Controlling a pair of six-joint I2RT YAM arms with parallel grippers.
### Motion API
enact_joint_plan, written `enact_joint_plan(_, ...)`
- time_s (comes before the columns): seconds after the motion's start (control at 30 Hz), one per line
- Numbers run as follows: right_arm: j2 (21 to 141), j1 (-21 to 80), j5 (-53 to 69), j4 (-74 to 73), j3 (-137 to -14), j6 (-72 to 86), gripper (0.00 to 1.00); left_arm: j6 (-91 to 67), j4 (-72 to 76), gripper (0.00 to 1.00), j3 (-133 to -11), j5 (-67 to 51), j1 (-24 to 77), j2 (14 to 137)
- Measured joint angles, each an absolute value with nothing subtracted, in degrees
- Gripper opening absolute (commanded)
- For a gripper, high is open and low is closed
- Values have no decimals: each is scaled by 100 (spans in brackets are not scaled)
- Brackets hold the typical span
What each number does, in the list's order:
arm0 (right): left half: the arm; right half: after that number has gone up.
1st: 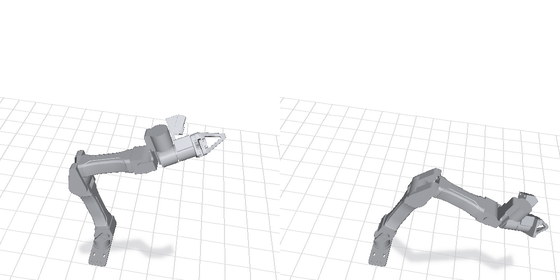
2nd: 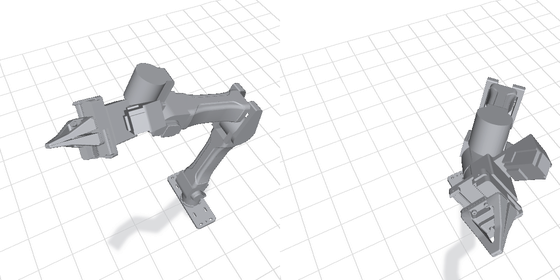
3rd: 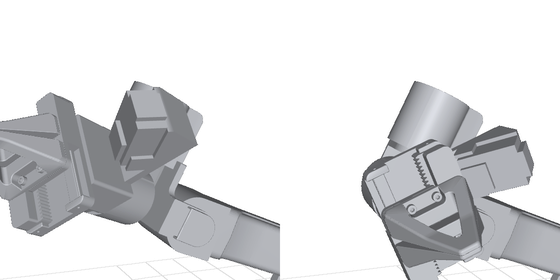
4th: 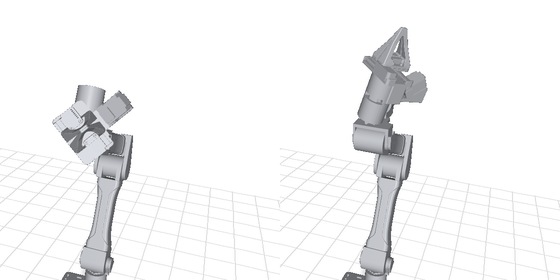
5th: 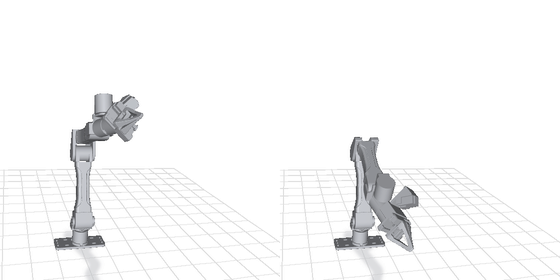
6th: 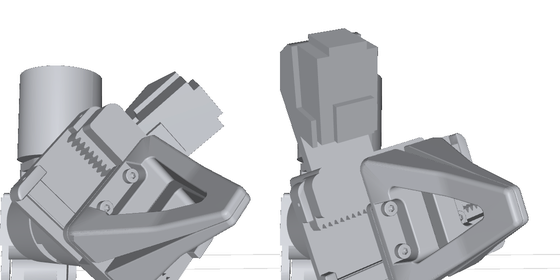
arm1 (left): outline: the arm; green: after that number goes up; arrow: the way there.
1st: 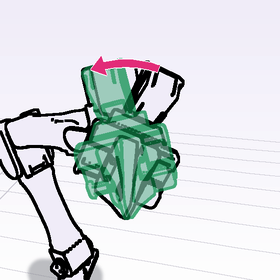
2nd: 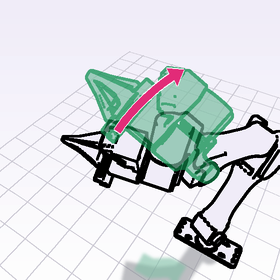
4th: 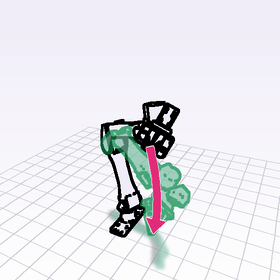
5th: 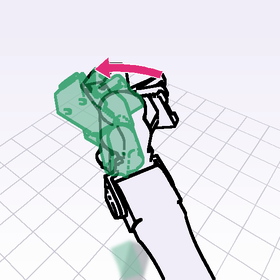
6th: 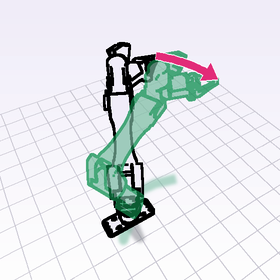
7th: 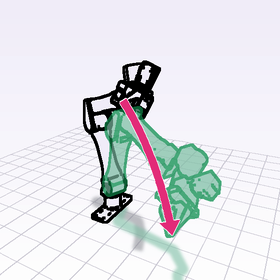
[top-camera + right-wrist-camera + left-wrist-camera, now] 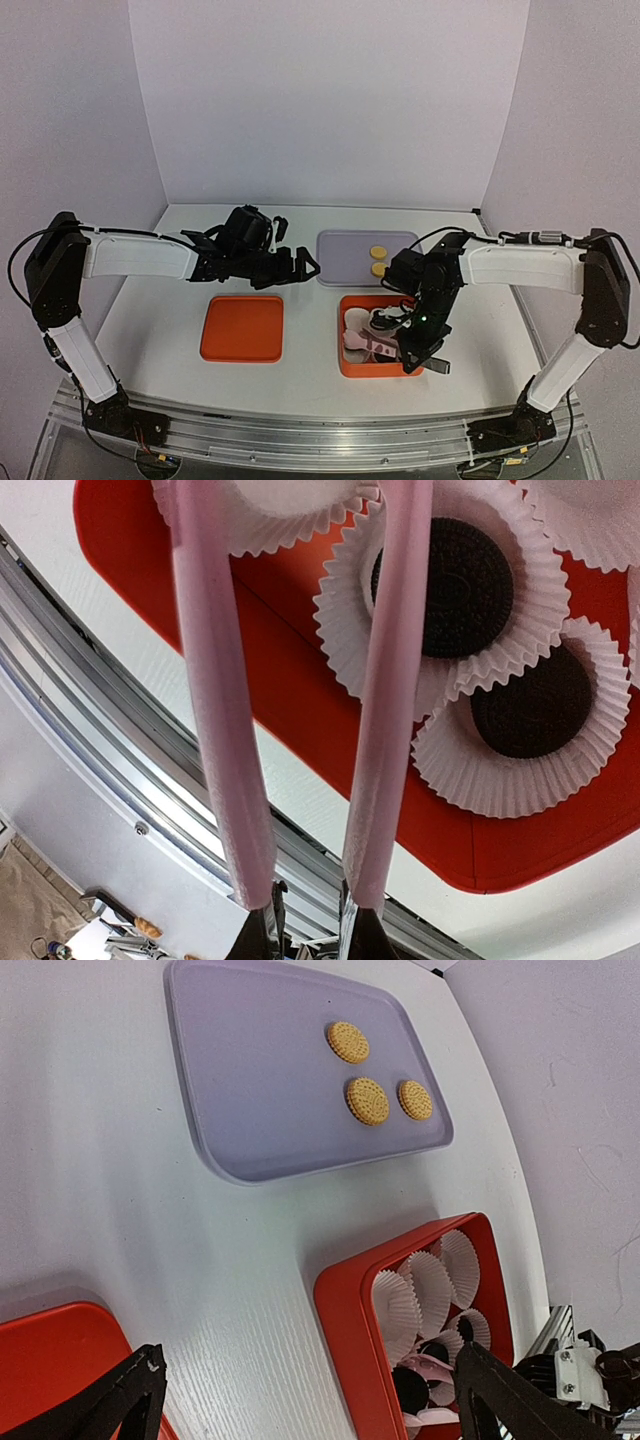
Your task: Pack the cookies
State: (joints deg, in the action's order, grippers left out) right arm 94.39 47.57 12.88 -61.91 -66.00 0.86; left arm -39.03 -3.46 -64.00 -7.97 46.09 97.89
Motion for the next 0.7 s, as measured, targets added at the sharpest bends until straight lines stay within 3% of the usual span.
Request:
enact_joint_plan(0.33,9472,4757,1340,-6106,-6600,93,25,-3905,-344,100,-6401,-799,4609,9789)
enact_joint_plan(0.7,9472,4757,1395,-6082,-6600,106,31,-3905,-344,100,-6401,-852,4609,9789)
